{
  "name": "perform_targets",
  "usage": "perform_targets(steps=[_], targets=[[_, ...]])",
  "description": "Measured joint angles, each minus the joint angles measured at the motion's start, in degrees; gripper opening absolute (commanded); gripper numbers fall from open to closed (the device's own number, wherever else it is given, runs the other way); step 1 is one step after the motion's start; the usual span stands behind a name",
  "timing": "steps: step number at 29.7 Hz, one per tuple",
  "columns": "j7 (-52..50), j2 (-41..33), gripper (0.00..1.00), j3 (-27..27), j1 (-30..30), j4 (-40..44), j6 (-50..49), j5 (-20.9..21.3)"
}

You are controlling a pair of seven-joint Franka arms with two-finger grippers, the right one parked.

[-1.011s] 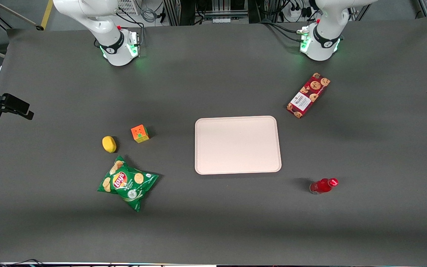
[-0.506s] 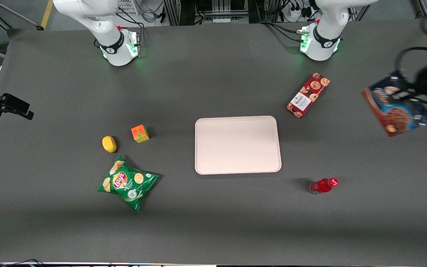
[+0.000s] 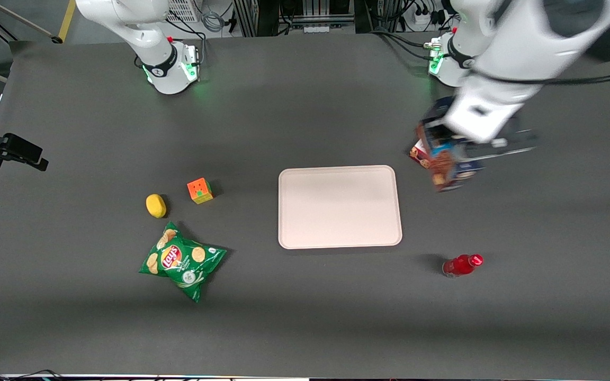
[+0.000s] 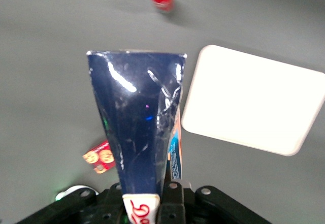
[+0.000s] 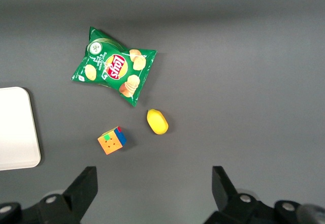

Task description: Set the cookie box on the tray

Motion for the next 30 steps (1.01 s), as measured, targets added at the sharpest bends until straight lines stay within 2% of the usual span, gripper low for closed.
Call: perform_targets(steps=[10,15,21,22,30], targets=[[-1.7,5.7,0.0,-1.9,-1.4,-12.2,18.3,3.7],[-2.7,9.6,0.0,-1.8,-1.8,-13.7,21.6,5.5],[-5.0,13.9,0.0,-1.9,-3.1,-13.8,24.4,11.1],[-5.9,16.3,0.0,-1.9,-3.6,-13.8,26.2,14.0],[-7.3,19.8,0.0,-1.8,-3.8,-14.5,28.0,18.2]])
